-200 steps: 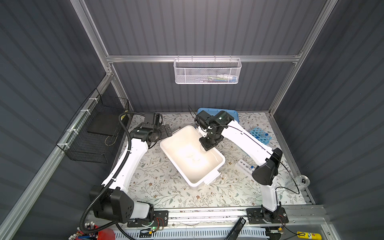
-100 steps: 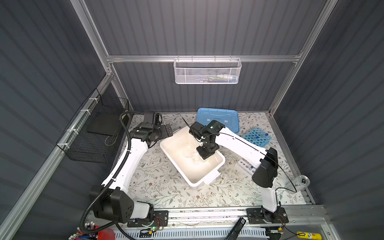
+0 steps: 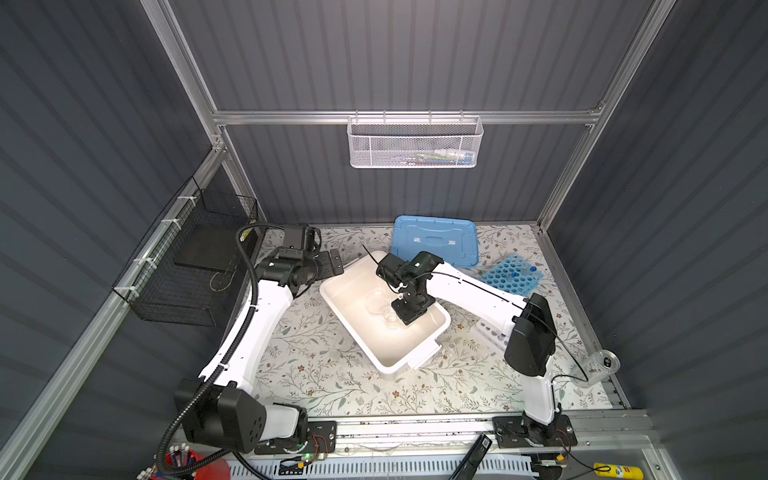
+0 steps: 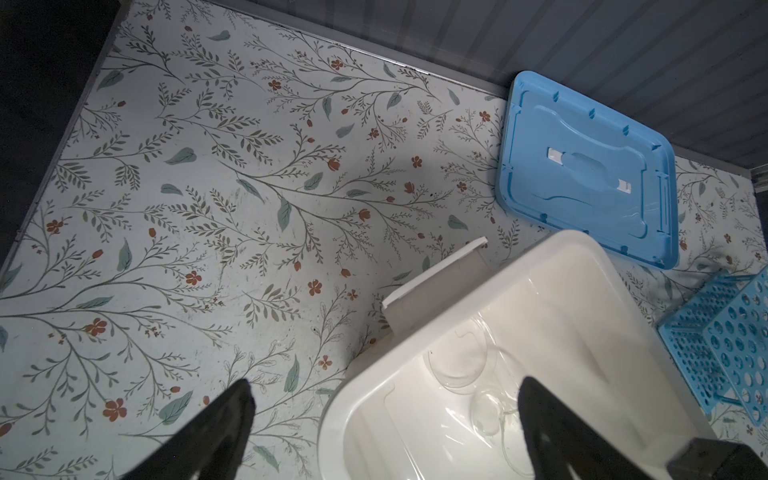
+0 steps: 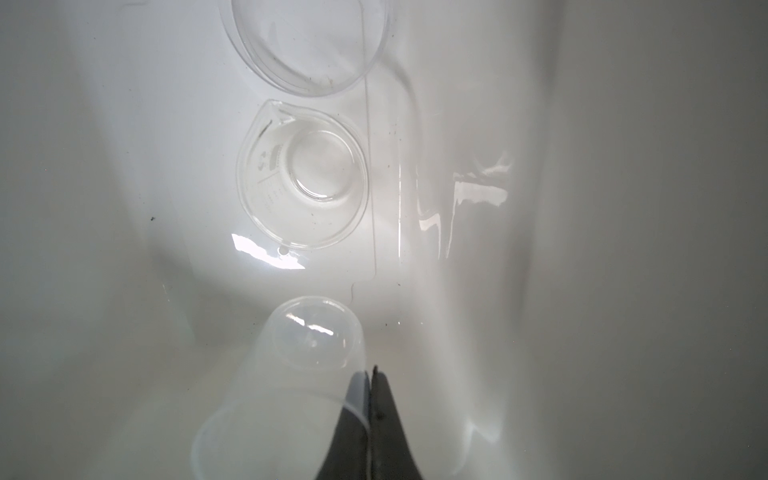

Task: Organize the chemistry lab equipment
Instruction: 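Lower the beaker into the white bin beside the petri dishes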

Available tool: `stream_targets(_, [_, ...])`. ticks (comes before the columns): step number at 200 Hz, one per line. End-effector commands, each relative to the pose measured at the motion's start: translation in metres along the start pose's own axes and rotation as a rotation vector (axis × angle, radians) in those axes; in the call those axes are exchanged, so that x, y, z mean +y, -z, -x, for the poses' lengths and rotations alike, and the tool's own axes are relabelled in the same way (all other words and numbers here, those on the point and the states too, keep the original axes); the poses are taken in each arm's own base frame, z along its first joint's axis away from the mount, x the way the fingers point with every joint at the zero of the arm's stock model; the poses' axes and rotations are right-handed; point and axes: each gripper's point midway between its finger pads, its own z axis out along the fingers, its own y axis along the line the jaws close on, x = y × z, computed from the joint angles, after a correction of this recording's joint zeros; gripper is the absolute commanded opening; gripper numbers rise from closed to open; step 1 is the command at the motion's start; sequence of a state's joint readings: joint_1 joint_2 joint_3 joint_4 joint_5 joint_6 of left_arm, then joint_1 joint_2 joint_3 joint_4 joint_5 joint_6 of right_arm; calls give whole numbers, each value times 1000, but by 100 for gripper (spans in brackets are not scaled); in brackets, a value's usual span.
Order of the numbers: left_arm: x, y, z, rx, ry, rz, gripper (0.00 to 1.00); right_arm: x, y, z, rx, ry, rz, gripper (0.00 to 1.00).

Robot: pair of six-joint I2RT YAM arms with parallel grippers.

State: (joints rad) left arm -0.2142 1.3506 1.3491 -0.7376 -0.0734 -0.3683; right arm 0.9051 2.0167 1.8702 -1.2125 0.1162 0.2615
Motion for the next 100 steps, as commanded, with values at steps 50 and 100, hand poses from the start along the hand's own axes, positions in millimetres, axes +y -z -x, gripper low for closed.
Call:
stream_targets(50, [3, 5, -9, 18, -19, -12, 100, -5, -14, -4, -35, 44, -32, 0])
stream_targets(100, [3, 7, -9, 14, -15, -10, 100, -4, -25, -2, -39, 53, -36, 0])
